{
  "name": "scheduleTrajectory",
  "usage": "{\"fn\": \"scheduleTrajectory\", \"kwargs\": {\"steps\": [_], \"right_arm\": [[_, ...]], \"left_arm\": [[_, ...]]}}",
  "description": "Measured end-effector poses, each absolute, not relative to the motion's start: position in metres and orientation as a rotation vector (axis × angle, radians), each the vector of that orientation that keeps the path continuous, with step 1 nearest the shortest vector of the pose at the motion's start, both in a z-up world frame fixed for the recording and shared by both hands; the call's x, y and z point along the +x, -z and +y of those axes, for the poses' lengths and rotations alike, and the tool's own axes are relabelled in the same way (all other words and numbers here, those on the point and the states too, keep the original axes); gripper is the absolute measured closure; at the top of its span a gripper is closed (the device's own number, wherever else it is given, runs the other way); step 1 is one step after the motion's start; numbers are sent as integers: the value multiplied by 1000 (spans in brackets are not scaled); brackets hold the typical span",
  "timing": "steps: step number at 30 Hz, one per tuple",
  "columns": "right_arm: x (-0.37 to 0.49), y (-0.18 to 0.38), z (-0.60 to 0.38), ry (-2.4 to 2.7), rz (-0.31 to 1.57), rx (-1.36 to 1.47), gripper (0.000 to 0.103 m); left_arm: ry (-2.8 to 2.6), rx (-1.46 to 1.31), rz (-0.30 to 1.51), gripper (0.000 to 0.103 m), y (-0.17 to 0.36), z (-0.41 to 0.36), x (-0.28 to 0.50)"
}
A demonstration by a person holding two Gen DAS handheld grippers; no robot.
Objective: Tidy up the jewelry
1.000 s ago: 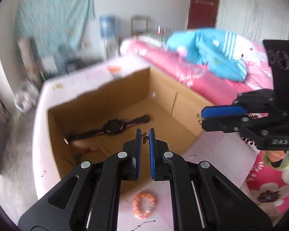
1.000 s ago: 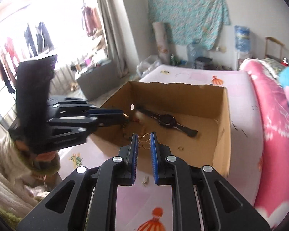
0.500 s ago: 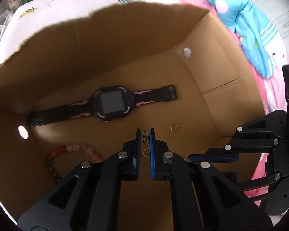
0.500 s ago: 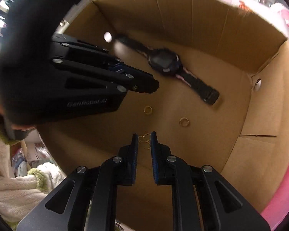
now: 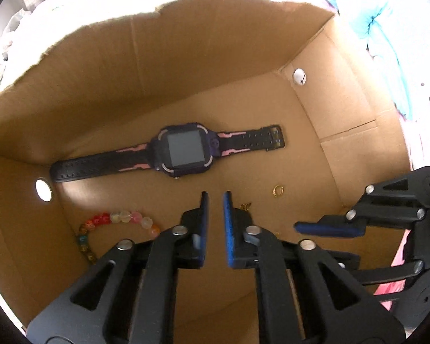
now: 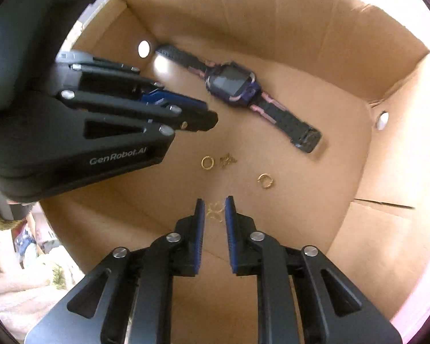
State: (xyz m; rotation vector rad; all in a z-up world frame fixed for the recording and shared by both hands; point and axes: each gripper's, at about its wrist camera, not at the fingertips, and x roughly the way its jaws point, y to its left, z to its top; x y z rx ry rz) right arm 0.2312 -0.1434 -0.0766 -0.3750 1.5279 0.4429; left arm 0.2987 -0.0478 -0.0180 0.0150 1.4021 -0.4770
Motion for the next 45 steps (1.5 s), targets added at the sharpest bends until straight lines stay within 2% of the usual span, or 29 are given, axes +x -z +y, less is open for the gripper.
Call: {"fn": "scheduleTrajectory", "kwargs": {"steps": [1,2,10,14,17,19,22,30,36,42,45], "right_arm": [[230,71,-146,-440,1511,-367,75],[228,62,-148,-434,1486,-355,73],[206,-11,-173,-418,1278,-234,71],[185,-55,-181,-415,1119,-208,61],[148,-81,-189,-426,972,-176,53],[119,-90,-200,-426,886,-151,50],[86,-80,-214,-418,830,-84,48],[56,14,-249,-267,931,99,48],[59,51,-240,-159,933,15,48],[71,68,-238,-165,913,-79,49],[81,77,-240,-181,922,-97,54]], "left_arm": [[471,15,1387,77,13,-46,296],[470,15,1365,76,6,-43,291],[491,41,1149,63,-63,-33,249],[525,31,1027,57,-100,-22,215],[558,2,903,49,-124,0,174],[563,-1,836,43,-130,8,145],[549,17,760,40,-119,14,102],[515,-27,786,39,-44,-14,51],[484,60,828,40,-4,-51,54],[487,165,817,51,13,-79,67],[479,170,838,59,19,-87,78]]}}
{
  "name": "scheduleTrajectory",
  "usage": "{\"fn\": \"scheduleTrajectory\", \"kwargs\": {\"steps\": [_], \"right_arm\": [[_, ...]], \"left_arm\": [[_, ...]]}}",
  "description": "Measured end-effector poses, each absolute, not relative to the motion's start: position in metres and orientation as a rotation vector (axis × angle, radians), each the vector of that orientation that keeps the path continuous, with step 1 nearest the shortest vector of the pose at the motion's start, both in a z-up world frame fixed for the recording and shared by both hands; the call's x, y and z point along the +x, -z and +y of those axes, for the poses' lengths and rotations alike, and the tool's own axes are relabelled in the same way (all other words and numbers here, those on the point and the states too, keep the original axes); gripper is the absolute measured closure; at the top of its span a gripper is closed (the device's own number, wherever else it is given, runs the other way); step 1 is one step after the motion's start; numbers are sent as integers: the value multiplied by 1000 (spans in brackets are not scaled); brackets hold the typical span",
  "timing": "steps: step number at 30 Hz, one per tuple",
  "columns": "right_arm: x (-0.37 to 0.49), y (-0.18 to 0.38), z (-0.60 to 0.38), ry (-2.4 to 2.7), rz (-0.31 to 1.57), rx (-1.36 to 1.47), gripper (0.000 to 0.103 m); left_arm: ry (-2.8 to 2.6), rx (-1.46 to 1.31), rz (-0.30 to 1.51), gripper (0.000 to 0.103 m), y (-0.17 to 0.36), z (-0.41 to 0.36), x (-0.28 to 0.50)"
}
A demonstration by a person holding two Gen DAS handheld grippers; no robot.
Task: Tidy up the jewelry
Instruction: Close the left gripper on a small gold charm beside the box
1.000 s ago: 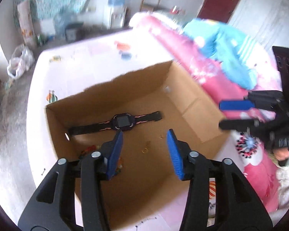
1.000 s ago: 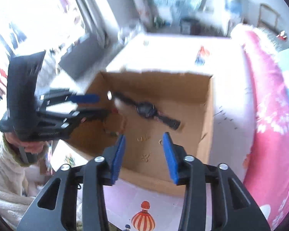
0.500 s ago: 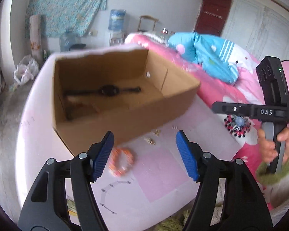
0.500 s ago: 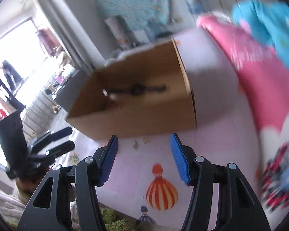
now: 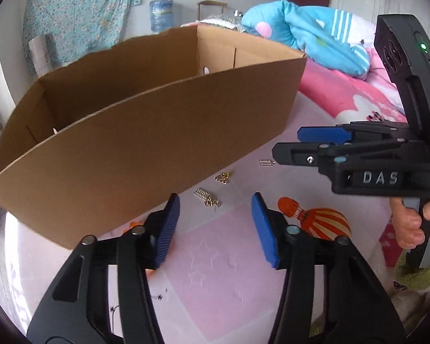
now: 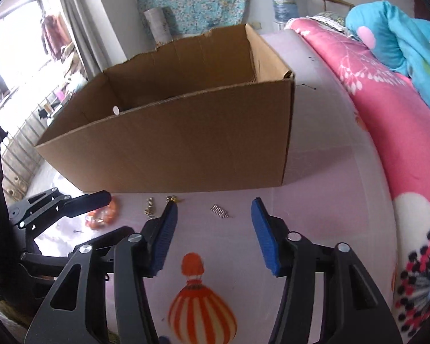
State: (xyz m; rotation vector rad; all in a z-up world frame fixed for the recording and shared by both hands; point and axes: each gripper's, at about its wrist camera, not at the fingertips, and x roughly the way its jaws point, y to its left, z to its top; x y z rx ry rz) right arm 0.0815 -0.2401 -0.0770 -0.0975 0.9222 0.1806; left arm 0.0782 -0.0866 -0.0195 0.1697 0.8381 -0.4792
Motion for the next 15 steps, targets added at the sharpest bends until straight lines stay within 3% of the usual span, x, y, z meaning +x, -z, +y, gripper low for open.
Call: {"fn": "scheduleTrajectory", "kwargs": {"steps": [10,15], "right_arm": [[94,89,-252,-204,943,-73,59],[91,91,-251,-197,942,-80,59]], "left_arm": [[422,199,933,87,36,-95,102],[406,203,942,89,40,-97,105]]}}
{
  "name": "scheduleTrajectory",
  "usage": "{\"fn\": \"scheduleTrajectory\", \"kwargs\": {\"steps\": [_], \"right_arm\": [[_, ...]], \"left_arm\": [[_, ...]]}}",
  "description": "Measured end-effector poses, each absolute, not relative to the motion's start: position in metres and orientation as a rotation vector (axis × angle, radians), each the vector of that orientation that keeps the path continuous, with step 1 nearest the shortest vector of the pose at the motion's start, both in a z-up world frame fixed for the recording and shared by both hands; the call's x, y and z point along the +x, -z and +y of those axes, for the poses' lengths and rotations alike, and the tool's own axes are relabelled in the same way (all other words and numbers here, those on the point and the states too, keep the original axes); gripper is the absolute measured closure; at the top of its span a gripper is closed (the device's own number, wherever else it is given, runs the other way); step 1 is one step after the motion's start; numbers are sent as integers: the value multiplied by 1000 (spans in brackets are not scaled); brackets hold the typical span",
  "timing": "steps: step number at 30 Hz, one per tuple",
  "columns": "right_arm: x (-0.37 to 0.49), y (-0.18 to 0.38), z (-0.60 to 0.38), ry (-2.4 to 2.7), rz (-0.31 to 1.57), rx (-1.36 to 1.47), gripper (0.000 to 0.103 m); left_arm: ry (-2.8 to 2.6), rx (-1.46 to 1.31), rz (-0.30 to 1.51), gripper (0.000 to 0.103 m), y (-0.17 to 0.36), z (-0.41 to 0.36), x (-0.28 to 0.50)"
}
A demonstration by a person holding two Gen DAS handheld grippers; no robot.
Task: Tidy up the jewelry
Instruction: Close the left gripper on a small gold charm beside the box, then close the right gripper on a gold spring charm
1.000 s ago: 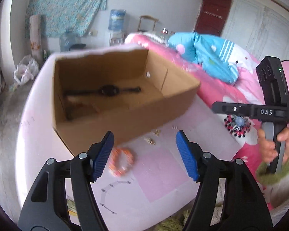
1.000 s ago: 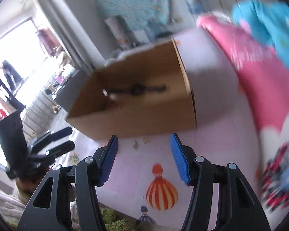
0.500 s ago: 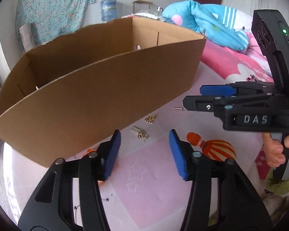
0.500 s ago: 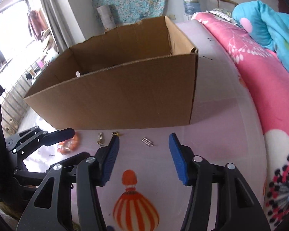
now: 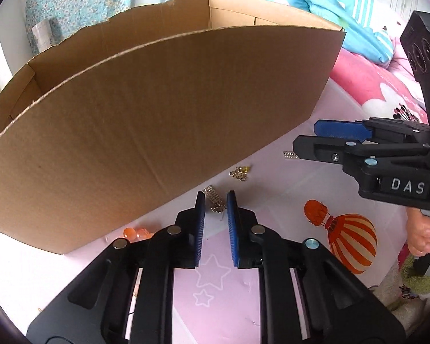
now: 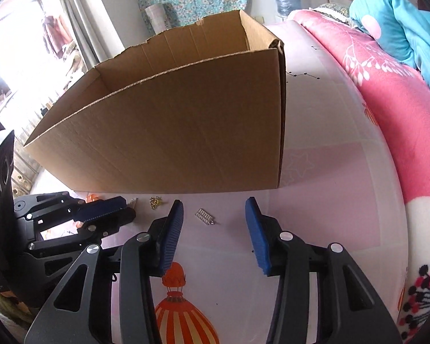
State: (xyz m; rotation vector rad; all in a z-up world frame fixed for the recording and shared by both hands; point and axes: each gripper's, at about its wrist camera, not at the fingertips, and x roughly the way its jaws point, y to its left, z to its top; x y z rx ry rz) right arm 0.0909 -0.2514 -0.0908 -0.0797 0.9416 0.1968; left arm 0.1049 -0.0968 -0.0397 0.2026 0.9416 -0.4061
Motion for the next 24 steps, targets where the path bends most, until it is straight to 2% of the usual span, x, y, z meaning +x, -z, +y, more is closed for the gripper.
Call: {"fn": "scheduleTrajectory", "kwargs": {"steps": [3,15,20,24], "right_arm": [[89,90,-252,-194,941,-73,59],[83,86,-245,-217,940,-148,59],[95,91,-236,-254,956,-223,72],[102,98,-231,-274,980,-280,77]], "left_arm": [[412,193,933,97,41,-96,103],[441,163,949,102,41,-82,85],[428,145,958,102,39,-83,88],[425,138,961,102,40,-79,89]]}}
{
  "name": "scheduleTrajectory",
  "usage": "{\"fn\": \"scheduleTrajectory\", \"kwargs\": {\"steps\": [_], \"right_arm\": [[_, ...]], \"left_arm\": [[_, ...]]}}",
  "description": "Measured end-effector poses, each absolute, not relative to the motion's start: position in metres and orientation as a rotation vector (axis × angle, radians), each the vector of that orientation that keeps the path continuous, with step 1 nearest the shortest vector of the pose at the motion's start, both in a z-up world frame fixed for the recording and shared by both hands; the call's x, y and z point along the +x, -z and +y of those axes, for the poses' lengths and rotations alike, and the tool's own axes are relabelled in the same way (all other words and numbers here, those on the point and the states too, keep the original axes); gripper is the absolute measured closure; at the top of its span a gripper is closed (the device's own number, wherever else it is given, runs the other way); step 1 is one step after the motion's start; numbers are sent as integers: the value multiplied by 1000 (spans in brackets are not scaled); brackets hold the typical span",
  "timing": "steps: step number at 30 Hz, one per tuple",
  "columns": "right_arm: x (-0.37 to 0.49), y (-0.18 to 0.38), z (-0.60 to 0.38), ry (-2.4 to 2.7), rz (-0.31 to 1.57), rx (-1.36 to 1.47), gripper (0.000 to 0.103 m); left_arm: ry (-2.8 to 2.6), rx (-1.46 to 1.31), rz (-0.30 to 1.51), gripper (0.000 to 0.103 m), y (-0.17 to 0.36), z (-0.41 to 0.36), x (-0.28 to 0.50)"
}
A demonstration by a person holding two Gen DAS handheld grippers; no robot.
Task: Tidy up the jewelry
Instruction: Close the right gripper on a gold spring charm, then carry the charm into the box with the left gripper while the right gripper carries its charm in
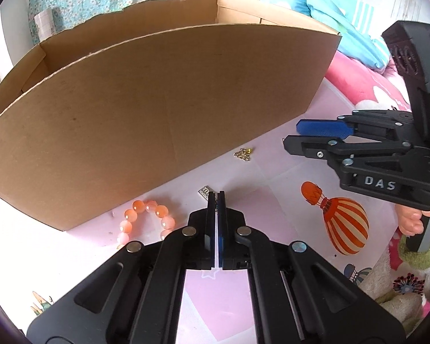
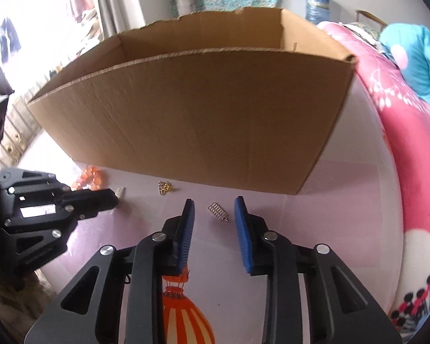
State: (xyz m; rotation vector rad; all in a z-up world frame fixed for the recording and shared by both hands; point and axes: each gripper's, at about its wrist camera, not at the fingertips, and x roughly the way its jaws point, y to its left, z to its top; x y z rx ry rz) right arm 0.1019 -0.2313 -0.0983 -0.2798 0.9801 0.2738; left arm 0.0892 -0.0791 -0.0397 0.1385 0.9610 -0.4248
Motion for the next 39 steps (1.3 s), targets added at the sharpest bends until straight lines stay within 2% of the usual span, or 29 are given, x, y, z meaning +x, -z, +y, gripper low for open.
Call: {"fn": "scheduleTrajectory", "kwargs": {"steps": [3,5,7,24,39], "right_arm": [[106,102,-231,-268,987,-324,82],[106,103,-231,-269,990,-346,92],[107,102,-232,-282,1007,-335,97],[82,82,-260,-258,1007,-87,98],[80,72,-254,-254,991,-81,98]], "left_arm": [[428,137,960,102,40,-75,88],[428,136,960,102,40,-76,88],[428,134,964,102,40,-76,88],[428,125,970,102,40,-75,91],[414,110,964,102,28,-75,84]]}}
